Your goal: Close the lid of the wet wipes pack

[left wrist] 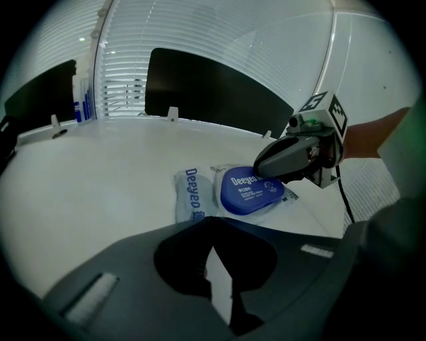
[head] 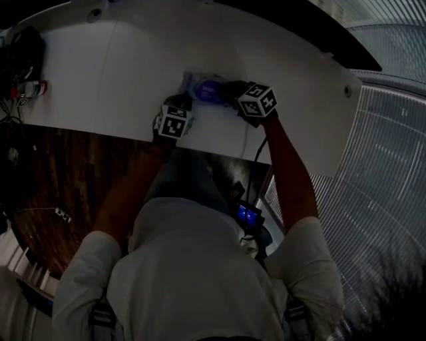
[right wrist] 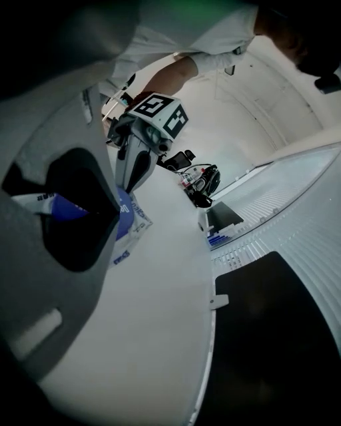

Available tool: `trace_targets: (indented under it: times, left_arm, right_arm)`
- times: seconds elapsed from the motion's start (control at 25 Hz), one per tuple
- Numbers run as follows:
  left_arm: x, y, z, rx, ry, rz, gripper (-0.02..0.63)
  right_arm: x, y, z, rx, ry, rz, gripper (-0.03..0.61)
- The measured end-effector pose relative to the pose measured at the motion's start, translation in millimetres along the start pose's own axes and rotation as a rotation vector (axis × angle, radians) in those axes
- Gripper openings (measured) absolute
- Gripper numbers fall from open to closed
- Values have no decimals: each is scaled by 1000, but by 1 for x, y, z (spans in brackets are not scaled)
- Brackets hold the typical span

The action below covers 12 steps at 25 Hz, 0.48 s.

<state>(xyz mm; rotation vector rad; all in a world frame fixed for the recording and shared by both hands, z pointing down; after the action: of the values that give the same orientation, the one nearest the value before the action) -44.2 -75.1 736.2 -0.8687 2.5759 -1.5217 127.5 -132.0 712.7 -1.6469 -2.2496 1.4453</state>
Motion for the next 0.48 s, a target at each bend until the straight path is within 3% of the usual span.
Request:
trace_targets:
  times: [0.48]
  left_arm:
    - [-6, 0, 3, 0, -6, -15, 0]
  right_arm:
    - [28, -11, -2, 145, 245, -206, 2]
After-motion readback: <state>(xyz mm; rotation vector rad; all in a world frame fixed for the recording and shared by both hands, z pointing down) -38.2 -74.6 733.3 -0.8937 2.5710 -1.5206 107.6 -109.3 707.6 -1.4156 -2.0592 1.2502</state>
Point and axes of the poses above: the fingertips, and each gripper's own axes: y backward along the fingers, x to its left, z out of its top, the point moved 8 cm from there along y, backward along the fingers, and after that the axes turned 5 degrees about x, right-handed, at the moved point
